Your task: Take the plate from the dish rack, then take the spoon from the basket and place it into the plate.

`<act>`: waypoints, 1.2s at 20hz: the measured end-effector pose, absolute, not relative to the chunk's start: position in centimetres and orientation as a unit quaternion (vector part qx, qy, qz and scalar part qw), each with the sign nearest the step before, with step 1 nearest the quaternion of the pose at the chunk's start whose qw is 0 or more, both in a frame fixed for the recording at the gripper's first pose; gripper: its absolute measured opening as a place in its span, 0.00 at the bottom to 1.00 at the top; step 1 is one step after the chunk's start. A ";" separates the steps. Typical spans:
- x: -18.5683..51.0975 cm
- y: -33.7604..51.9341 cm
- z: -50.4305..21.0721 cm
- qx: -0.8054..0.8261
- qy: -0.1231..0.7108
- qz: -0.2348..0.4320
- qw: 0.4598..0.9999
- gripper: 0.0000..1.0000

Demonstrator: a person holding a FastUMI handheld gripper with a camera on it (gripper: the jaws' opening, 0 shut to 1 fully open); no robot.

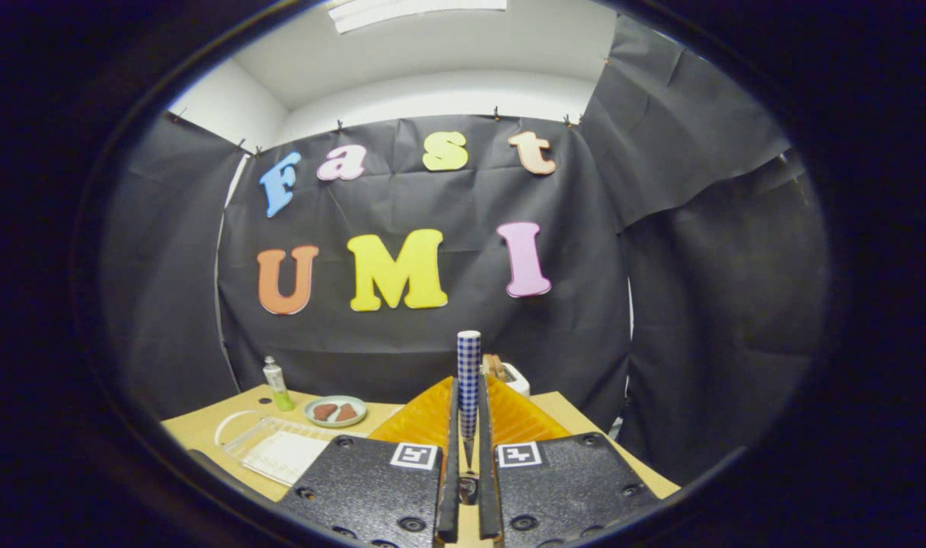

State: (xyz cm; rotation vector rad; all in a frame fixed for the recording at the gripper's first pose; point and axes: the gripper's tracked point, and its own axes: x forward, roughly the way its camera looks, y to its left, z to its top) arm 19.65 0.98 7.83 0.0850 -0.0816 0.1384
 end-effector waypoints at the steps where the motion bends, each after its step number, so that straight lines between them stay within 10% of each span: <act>1: 18.2 2.1 7.6 0.048 -0.041 0.071 0.995 0.15; 24: 7.8 19.9 -13.2 0.050 -0.033 0.115 0.992 0.16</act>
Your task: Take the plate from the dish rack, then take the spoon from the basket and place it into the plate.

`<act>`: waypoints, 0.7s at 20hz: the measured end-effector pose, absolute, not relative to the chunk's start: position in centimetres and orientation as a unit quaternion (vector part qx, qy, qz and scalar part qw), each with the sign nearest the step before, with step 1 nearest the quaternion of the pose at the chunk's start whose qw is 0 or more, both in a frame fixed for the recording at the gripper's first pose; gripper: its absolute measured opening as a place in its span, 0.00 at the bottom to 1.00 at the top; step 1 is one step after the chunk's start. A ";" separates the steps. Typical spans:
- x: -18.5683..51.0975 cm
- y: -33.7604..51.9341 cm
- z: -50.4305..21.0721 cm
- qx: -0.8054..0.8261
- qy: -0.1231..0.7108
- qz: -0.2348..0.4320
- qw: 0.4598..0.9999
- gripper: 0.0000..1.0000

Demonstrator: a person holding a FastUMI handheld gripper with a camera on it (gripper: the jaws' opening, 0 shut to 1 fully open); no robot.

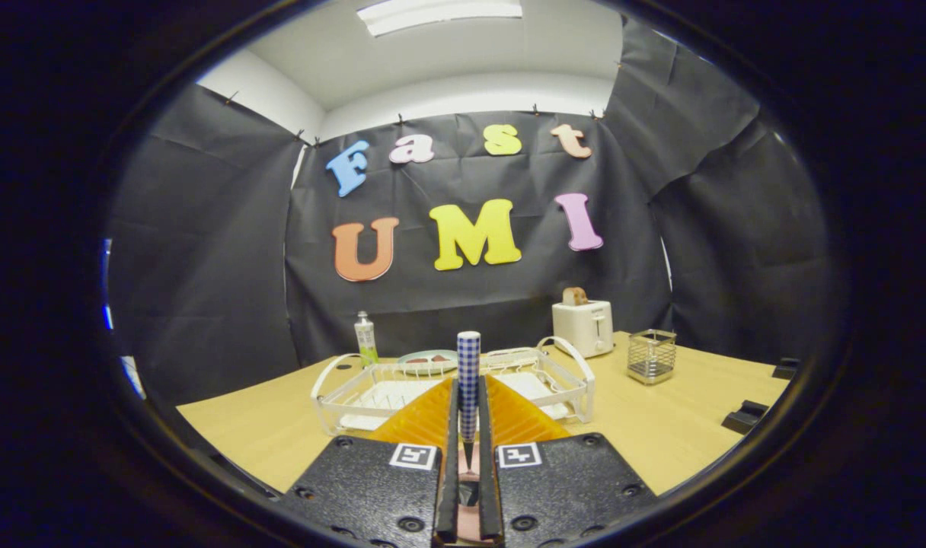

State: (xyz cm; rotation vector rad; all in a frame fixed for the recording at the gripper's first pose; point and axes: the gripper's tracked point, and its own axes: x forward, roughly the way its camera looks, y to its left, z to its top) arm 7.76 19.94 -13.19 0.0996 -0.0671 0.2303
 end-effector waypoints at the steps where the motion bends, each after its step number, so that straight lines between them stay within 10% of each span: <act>1: 7.9 19.7 -13.9 0.044 -0.028 0.111 0.992 0.16; 14: 8.3 15.5 -15.4 0.018 -0.017 0.072 0.997 0.20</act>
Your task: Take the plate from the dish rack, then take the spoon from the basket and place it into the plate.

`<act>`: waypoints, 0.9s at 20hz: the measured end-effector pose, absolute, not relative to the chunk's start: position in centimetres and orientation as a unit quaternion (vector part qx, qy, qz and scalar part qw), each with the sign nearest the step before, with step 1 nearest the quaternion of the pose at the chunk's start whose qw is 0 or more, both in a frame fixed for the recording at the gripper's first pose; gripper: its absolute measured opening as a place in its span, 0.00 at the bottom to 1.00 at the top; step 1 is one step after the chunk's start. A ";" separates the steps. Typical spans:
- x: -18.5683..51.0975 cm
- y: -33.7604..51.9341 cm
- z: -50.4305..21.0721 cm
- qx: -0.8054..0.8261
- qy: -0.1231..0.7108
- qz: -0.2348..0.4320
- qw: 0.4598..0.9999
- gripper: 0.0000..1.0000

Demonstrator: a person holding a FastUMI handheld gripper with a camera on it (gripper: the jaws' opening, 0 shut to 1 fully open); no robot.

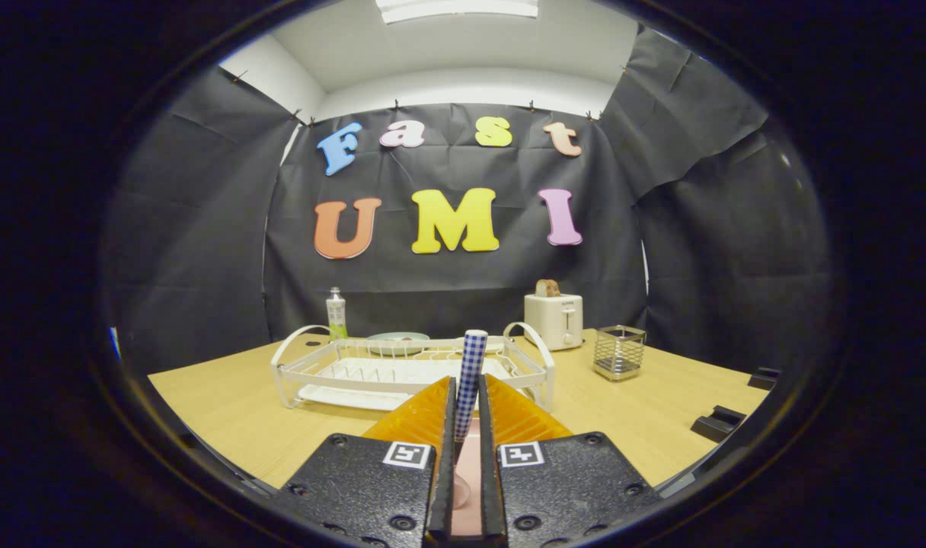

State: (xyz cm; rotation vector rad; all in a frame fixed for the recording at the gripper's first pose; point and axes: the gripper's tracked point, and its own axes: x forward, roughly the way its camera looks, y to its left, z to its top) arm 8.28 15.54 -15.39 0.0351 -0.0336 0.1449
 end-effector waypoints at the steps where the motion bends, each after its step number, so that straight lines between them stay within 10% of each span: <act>1: 8.1 15.1 -15.1 0.016 -0.018 0.072 0.997 0.19; 18: 5.0 7.4 -7.2 0.037 0.021 0.069 0.997 0.97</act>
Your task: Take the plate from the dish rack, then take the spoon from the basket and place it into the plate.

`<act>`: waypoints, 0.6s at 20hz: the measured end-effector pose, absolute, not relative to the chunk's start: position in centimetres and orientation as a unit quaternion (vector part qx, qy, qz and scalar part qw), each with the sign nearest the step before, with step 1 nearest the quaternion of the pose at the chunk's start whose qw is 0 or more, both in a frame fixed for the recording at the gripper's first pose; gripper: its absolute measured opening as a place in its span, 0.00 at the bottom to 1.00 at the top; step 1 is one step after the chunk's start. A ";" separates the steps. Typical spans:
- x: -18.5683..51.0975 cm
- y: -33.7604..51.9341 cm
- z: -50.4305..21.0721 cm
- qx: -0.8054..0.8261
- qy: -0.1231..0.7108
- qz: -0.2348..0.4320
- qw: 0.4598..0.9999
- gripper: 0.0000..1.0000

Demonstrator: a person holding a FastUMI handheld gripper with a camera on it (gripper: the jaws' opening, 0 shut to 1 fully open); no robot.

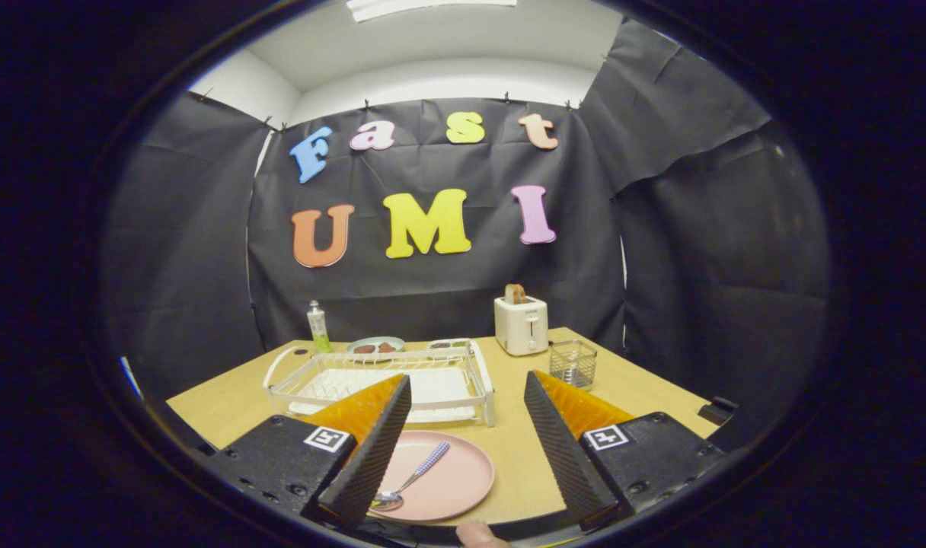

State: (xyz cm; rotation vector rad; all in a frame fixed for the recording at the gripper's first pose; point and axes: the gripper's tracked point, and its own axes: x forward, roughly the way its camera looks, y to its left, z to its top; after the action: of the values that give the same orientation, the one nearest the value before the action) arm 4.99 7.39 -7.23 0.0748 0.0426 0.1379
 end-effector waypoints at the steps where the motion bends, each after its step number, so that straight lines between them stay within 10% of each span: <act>1: 4.4 7.4 -6.4 0.036 0.020 0.076 0.996 0.98; 12: -1.7 4.2 1.3 -0.003 -0.024 0.052 0.998 1.00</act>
State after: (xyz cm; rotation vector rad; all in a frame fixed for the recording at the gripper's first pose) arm -1.74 4.20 1.26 -0.0061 -0.0473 0.1042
